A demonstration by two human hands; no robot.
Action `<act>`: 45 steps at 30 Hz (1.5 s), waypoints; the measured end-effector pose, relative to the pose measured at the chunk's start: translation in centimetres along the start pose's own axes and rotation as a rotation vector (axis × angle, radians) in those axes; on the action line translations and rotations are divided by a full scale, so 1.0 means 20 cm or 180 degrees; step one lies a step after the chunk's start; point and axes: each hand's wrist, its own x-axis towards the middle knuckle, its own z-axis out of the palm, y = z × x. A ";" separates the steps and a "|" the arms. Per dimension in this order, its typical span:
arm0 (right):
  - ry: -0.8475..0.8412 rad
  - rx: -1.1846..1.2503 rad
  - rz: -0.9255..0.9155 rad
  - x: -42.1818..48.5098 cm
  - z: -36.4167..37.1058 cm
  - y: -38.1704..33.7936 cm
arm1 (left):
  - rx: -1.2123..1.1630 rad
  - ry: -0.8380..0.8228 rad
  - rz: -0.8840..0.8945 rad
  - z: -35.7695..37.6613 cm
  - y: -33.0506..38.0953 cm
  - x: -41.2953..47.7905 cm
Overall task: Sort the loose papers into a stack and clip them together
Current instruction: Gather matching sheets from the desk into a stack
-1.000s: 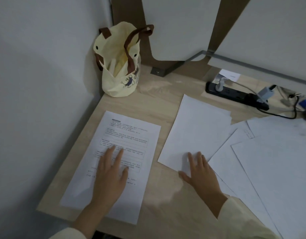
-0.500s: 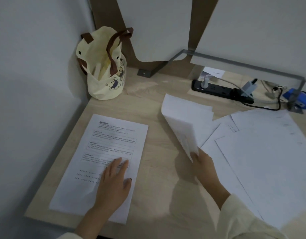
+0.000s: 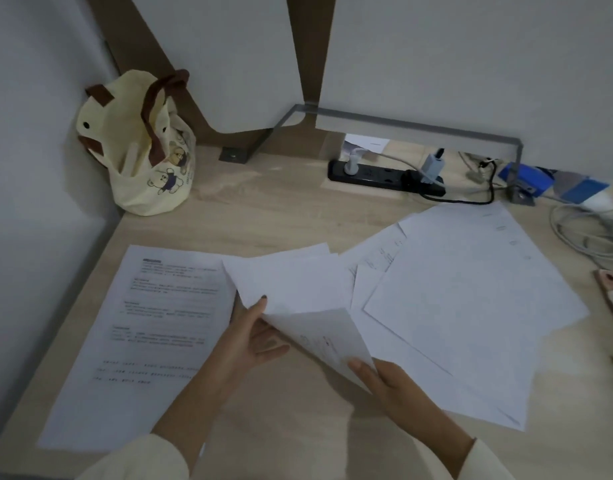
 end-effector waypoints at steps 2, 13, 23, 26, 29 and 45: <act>0.0148 0.0066 0.0069 -0.02 -0.03 0.02 | 0.0104 0.0076 -0.0011 0.05 -0.03 0.01; 0.1065 0.1828 0.0173 -0.09 -0.19 0.05 | 0.1162 -0.0073 -0.0210 0.17 -0.07 0.05; 0.2196 0.4411 -0.0093 -0.12 -0.25 0.26 | 0.1261 0.0765 -0.0107 0.14 -0.08 0.07; 0.2242 0.4545 -0.0054 -0.12 -0.24 0.34 | 0.1219 0.0913 0.0151 0.10 0.01 0.06; 0.2232 0.4448 -0.0191 -0.12 -0.24 0.36 | 0.1171 0.0919 0.0408 0.06 0.09 0.02; 0.0167 0.0497 -0.0722 -0.15 0.03 -0.20 | 0.0248 -0.0482 -0.0265 0.41 0.27 -0.14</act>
